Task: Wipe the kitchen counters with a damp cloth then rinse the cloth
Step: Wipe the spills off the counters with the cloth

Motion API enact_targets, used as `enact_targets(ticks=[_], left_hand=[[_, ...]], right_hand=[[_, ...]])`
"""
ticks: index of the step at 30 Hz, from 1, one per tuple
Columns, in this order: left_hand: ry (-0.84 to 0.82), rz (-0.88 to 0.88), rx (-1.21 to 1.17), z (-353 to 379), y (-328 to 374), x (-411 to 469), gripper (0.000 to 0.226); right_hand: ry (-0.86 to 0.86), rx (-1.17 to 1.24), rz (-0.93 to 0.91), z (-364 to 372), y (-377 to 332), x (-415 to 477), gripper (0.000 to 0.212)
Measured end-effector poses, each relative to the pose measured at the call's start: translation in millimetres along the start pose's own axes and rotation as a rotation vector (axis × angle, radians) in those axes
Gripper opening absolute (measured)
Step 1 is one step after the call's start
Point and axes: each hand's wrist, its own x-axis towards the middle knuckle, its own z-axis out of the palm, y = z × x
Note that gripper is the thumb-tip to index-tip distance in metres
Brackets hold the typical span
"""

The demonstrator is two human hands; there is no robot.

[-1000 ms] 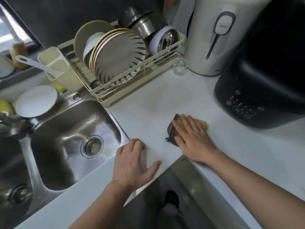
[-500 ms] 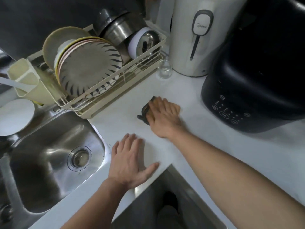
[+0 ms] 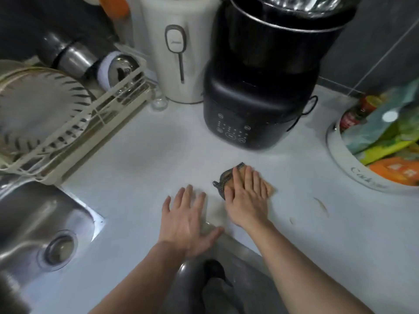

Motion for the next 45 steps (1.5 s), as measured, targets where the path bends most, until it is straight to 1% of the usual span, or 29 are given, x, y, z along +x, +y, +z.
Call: enact_targets(ticks=[2,6,9,12,14,16,17,19,23,26,28,29,31,33,36,38,40,42,44,45], left_hand=[[-0.04,0.019,0.016,3.5,12.8,-5.2,0.099],[-0.139,0.045,0.011,5.8,47.5,-3.8,0.118],[-0.187,0.027,-0.04,7.3,73.4,9.4,0.13],[-0.23,-0.084,-0.139,11.7,87.8,22.9,0.145],[-0.247,-0.124,-0.133,17.7,93.1,26.8,0.151],[-0.228,-0.14,-0.12,23.6,96.1,28.3,0.153],[-0.221,-0.149,-0.126,25.5,96.6,28.4,0.153],[-0.22,-0.169,-0.151,28.7,98.0,30.4,0.154],[-0.201,-0.207,-0.129,30.3,104.1,37.4,0.149],[-0.203,-0.216,-0.133,30.7,105.2,37.8,0.15],[-0.21,-0.215,-0.122,28.4,106.0,38.0,0.149],[-0.228,-0.215,-0.084,25.4,107.1,39.0,0.15],[-0.281,-0.21,0.043,16.2,113.9,41.7,0.151],[-0.276,-0.163,0.134,10.3,124.8,44.1,0.149],[-0.263,-0.033,0.116,13.9,151.8,45.9,0.153],[-0.287,-0.01,0.059,22.6,167.5,44.0,0.162],[-0.282,-0.029,0.017,30.3,172.7,44.6,0.166],[-0.278,-0.03,-0.002,30.9,172.7,44.7,0.165],[-0.265,-0.03,0.0,32.1,172.1,46.3,0.164],[-0.267,-0.031,0.004,32.1,172.6,47.0,0.163]], right_hand=[[0.01,0.003,0.064,-0.1,26.2,-32.3,0.07],[0.013,0.019,0.223,1.7,79.2,-89.4,0.074],[-0.002,0.02,0.35,0.0,117.2,-116.7,0.066],[0.003,0.06,0.453,-5.0,138.1,-116.9,0.061],[0.032,0.077,0.526,-9.2,142.1,-100.9,0.061],[0.027,0.094,0.563,-15.0,141.2,-73.2,0.061],[0.022,0.09,0.547,-17.6,137.8,-57.0,0.062],[0.021,0.072,0.458,-22.0,122.3,-24.1,0.062],[-0.02,0.059,0.189,-20.7,64.5,26.1,0.061],[-0.041,0.034,-0.025,-18.6,52.6,26.0,0.059],[-0.067,0.01,-0.177,-16.8,70.7,5.9,0.059],[-0.063,0.019,-0.221,-14.3,83.1,-10.5,0.059],[-0.023,0.051,-0.228,-10.7,111.8,-49.8,0.061],[-0.008,0.074,-0.177,-8.9,145.8,-85.9,0.061],[-0.014,0.067,-0.042,-14.3,198.9,-100.7,0.064],[0.035,0.058,0.045,-19.7,219.8,-81.8,0.067],[0.041,0.046,0.123,-26.7,226.6,-45.6,0.071],[-0.001,0.068,0.167,-30.5,218.7,-10.2,0.063],[-0.014,0.076,0.153,-32.3,196.7,7.8,0.061],[-0.021,0.074,0.109,-32.5,184.7,8.1,0.061]])
